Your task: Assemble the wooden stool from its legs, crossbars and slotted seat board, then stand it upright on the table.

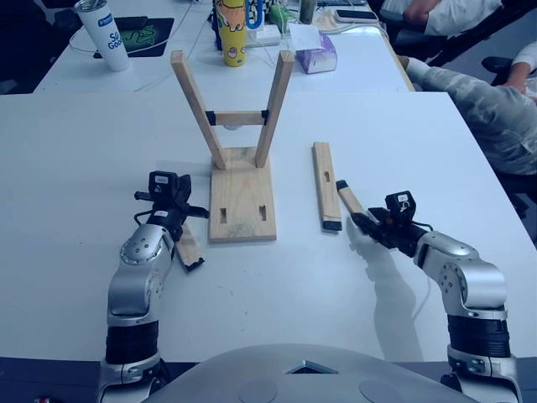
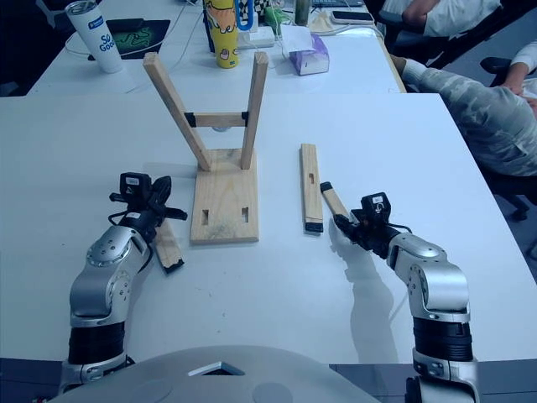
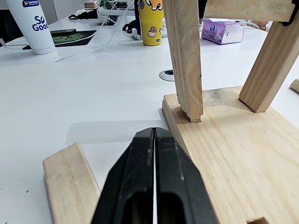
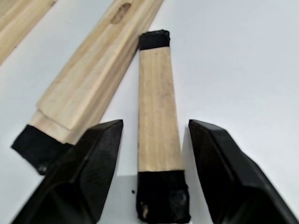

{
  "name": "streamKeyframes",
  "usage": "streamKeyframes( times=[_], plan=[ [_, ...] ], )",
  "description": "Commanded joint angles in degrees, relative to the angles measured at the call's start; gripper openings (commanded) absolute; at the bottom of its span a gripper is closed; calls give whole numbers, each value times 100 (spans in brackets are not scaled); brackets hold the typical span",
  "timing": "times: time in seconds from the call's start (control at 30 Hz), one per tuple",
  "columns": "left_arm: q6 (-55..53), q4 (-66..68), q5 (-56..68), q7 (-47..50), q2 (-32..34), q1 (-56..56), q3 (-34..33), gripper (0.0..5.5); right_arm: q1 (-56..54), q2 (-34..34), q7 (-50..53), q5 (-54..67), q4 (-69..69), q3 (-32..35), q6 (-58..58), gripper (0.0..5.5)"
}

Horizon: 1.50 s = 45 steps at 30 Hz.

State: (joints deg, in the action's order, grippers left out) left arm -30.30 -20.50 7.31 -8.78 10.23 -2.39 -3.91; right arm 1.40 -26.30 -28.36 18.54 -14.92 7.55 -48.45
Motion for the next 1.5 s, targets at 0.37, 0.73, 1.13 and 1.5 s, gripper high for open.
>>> streamKeyframes(
  times=[0.37,0.73,1.13,1.5],
  plan=[
    [-199,-38,48,-91,117,90,-46,0,240,-151,399,-556,222,-554,-83,218],
    [-406,-155,561,-102,-90,270,-302,0,-1223,598,1230,-234,589,121,-421,130],
    [-1124,-663,3310,-82,-1156,590,-1028,27,-2274,292,-262,78,-113,-418,1772,130],
    [-1749,-795,5104,62,-1296,531,-844,169,-1888,-56,-1126,-207,-248,-1105,2574,130]
  ],
)
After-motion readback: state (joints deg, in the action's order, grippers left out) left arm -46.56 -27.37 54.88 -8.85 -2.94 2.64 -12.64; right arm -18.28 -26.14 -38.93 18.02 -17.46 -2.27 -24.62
